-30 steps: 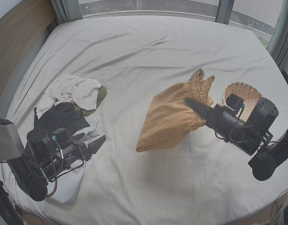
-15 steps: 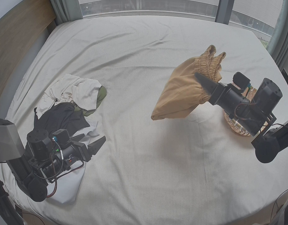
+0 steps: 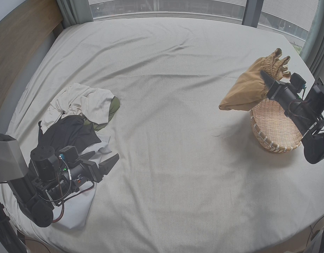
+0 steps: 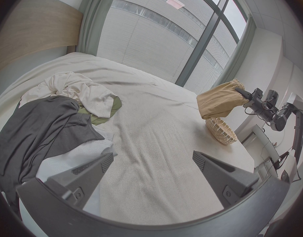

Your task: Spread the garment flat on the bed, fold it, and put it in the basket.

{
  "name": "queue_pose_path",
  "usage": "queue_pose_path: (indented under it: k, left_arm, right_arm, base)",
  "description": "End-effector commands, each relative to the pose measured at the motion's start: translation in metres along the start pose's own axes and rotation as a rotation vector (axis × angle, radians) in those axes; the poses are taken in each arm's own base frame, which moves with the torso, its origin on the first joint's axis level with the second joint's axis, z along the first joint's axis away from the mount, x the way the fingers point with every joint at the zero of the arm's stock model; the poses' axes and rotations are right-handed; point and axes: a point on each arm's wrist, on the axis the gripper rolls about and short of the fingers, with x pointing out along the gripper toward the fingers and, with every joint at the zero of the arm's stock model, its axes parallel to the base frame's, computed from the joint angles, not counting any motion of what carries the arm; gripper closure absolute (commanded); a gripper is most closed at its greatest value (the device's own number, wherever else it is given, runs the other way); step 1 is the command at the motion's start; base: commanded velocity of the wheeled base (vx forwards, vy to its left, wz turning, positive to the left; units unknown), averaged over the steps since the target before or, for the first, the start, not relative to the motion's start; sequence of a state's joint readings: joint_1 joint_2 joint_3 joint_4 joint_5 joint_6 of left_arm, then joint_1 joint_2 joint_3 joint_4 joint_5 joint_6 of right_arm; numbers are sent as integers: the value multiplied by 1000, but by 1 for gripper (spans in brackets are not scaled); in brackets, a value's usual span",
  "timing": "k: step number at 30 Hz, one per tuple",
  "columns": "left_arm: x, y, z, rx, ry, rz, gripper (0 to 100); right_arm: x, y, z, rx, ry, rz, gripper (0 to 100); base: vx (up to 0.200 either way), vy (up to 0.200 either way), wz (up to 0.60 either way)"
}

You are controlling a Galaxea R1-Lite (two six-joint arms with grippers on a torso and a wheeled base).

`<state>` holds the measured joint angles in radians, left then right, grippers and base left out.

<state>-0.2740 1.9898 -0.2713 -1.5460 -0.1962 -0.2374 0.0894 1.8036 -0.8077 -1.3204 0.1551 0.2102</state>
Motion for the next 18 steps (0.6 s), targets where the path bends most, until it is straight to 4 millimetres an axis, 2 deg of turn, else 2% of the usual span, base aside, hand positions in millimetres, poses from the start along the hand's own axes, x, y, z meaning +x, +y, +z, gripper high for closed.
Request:
queue_pose_path:
  k: [1, 8, 11, 15, 16, 18]
  left_arm:
    - [0, 0, -1, -1, 3, 2, 0]
    - [0, 1, -1, -2, 6, 2, 0]
    - [0, 0, -2, -2, 10, 2, 0]
    - [-1, 0, -3, -3, 14, 3, 0]
    - [-1, 0, -3, -5, 16, 2, 0]
    - [-1, 0, -3, -3, 16, 3, 0]
  right_arm:
    - [-12, -29, 9, -30, -5, -96, 100]
    - [-27, -42, 11, -34, 44, -159, 100]
    - [-39, -62, 9, -44, 74, -226, 100]
    - [-51, -70, 2, -37, 114, -243, 100]
    - [-53, -73, 1, -37, 122, -248, 0]
    - [-57, -78, -1, -37, 131, -267, 0]
  base:
    - [0, 0, 0]
    - [0, 0, 0]
    - [0, 0, 0]
    - [0, 0, 0]
    - [0, 0, 0]
    - [0, 0, 0]
